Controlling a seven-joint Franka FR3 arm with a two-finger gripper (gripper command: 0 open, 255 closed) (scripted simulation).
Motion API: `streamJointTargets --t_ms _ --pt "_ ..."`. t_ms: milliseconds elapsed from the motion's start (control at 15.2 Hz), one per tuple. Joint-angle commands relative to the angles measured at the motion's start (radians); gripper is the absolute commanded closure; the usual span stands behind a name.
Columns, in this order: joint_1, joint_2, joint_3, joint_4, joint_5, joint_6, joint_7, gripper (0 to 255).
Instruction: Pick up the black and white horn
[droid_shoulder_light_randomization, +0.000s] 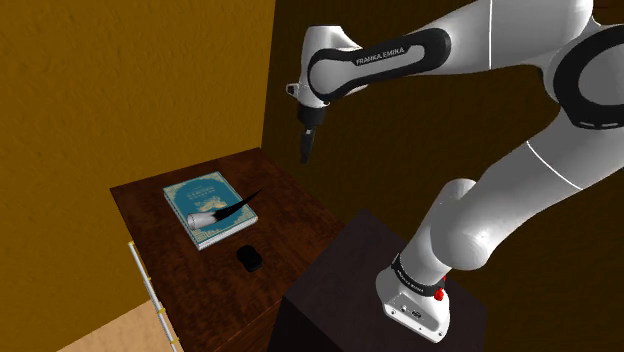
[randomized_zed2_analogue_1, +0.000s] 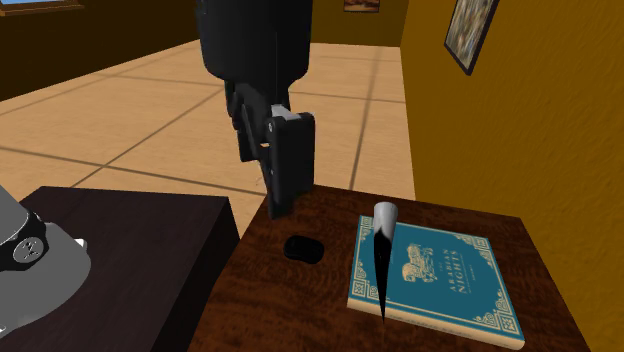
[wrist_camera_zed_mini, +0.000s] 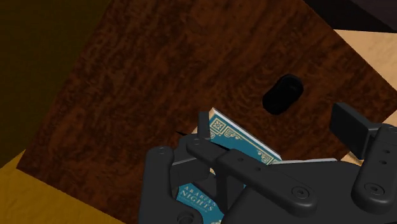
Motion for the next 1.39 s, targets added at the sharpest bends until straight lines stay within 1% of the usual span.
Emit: streamJointTargets --t_ms 0,330,660,990,1320 --pt "0.008 0.062 -0.011 0.005 0.001 0.061 -0.066 0" --pt "0.031 0.249 -0.014 0.068 0.021 0.189 -0.209 0" --pt "0.042 0.436 0.005 0.159 0.045 0.291 -0.343 0" --pt "0.044 0.618 0.041 0.272 0.055 0.367 -0.461 0" --pt "0.047 0.795 0.081 0.404 0.043 0.419 -0.559 0"
